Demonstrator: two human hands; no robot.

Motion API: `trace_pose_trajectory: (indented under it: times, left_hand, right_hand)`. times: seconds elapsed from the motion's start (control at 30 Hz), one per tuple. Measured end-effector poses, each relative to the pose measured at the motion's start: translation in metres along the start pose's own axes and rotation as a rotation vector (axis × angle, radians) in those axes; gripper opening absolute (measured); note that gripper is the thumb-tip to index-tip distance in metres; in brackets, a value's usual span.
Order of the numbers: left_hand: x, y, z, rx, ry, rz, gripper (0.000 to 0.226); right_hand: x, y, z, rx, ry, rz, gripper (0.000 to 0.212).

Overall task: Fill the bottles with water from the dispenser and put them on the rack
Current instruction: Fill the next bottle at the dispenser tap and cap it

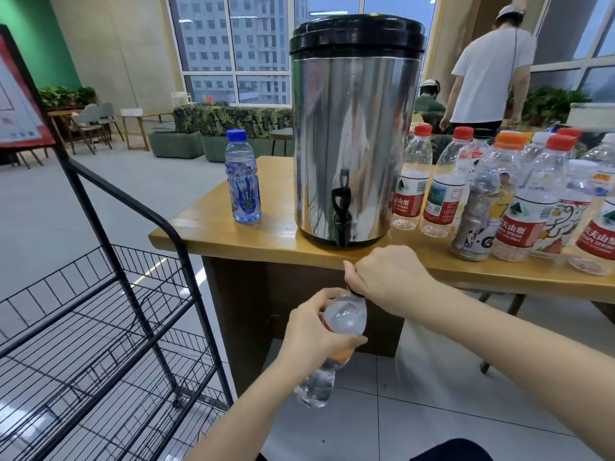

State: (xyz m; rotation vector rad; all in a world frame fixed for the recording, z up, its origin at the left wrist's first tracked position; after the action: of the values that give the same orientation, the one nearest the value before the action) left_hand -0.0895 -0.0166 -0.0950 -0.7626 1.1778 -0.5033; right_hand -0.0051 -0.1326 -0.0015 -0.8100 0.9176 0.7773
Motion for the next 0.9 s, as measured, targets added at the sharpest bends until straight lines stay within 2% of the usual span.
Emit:
trace_pose_trajectory:
  times: [0.03,0.07,0.13,0.2,0.27,0.3,0.33,0.37,0.43,0.53,0.63,0.7,0.77,0.8,0.83,0.9]
  left_hand:
    - [0.000,0.002,-0.001,-0.018,-0.015,-0.008,0.068]
    - [-0.001,0.004,0.001,-0.030,-0.001,-0.029,0.068]
    - [-0.007,0.012,0.003,-0.009,0.100,-0.065,0.068]
    - [-0.011,0.012,0.002,0.023,0.135,-0.056,0.070]
    - [-0.009,0.009,-0.001,-0.017,0.033,-0.003,0.070]
    - [-0.006,0.006,-0.003,-0.047,-0.034,0.011,0.069]
    - [-0.004,0.003,-0.006,-0.065,-0.097,0.014,0.068]
    - [-0.003,0.003,-0.009,-0.070,-0.142,0.025,0.066]
    - [-0.004,0.005,-0.011,-0.069,-0.197,0.062,0.064]
    - [-0.024,0.011,-0.012,-0.097,-0.217,0.025,0.064]
    - [-0.058,0.021,-0.007,-0.095,-0.264,-0.064,0.063]
    - [-0.081,0.024,0.001,-0.113,-0.304,-0.100,0.066]
    - [-0.104,0.021,0.014,-0.118,-0.355,-0.114,0.072]
    - [-0.117,0.016,0.022,-0.103,-0.383,-0.111,0.073]
    - [-0.129,0.010,0.030,-0.081,-0.410,-0.099,0.073]
    - [-0.152,-0.002,0.050,-0.041,-0.469,-0.086,0.070]
  right_hand:
    - [0.002,0.005,0.002,0.056,0.043,-0.007,0.021]
    - [0.003,0.006,0.002,0.041,0.069,0.006,0.028]
    - [0.000,0.005,0.004,-0.092,0.069,0.079,0.054]
    - [-0.004,0.006,0.009,-0.161,0.055,0.077,0.064]
    - [-0.005,0.010,0.010,-0.120,0.070,-0.024,0.056]
    - [-0.001,0.016,0.010,-0.080,0.120,-0.072,0.043]
    - [0.002,0.021,0.010,-0.014,0.173,-0.090,0.031]
    - [0.007,0.022,0.011,0.075,0.184,-0.055,0.029]
    - [0.008,0.023,0.015,0.256,0.143,0.127,0.043]
    - [0.003,0.027,0.019,0.316,0.082,0.400,0.065]
    - [0.013,0.023,0.010,0.414,0.102,0.997,0.050]
    - [0.029,0.029,0.005,0.436,0.276,1.293,0.032]
    - [0.046,0.051,0.004,0.382,0.403,1.321,0.065]
    - [0.051,0.064,0.011,0.365,0.396,1.328,0.081]
    - [0.051,0.077,0.023,0.338,0.342,1.367,0.090]
    - [0.053,0.093,0.057,0.329,0.129,1.457,0.090]
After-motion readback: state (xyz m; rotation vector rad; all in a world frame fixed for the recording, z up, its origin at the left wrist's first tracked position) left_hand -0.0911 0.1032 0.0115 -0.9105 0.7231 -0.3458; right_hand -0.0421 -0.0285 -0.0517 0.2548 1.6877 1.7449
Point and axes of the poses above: each hand's wrist, its own z-axis towards the middle knuckle, its own x-axis out of the palm, y = z × x, the point moved 2 cm from there along z, towards the middle knuckle, and after that the axes turned 12 degrees about z, right-handed, at the moved point
